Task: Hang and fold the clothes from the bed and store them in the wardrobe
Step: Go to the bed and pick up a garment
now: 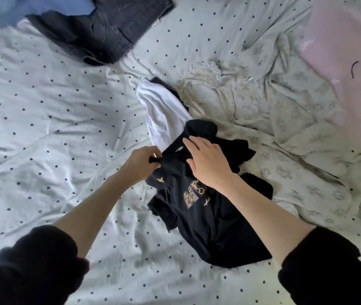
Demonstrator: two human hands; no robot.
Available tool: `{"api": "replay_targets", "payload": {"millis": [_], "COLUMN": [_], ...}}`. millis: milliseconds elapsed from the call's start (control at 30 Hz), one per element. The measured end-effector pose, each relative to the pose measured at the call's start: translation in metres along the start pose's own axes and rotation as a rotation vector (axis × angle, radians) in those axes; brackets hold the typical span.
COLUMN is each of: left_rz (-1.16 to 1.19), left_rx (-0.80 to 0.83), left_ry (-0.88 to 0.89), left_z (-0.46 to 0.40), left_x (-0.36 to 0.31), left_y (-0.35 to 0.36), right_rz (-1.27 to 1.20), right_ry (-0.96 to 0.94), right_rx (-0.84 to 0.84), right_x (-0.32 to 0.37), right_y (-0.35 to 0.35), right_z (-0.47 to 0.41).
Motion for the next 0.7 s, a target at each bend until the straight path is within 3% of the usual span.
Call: {"api": "replay_targets", "payload": {"millis": [233, 333, 533, 700], "left_rz": [-0.086, -0.08, -0.127, -0.196], "left_rx": [-0.077, -0.13, -0.351, -0.572], "left_ry": [0.291, 0.356, 0.354, 0.326], "left_z": [0.102, 0.146, 0.249, 0.34], "left_x": [-0.037, -0.055, -0.056, -0.028], "left_y": [-0.093, -0.135, -0.217, -0.266], "right_rz": [0.074, -0.002, -0.077, -0.115], "right_ry": [-0.277, -0.38, -0.332, -0.448], "right_rx": [0.154, 0.197, 0.024, -0.211], "right_x": [0.065, 0.107, 0.175, 0.255], "right_y": [-0.072, -0.104, -0.183, -0.245], "right_z": [-0.008, -0.003, 0.037, 0.086]}}
Point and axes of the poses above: each hand's wrist, its own z-axis away from the middle knuckle, its own y-axis out of the palm, x = y × z, the point moved 4 cm from there along -z, towards the middle knuckle, and after that the axes turned 11 degrees about x, right-handed, at the moved point
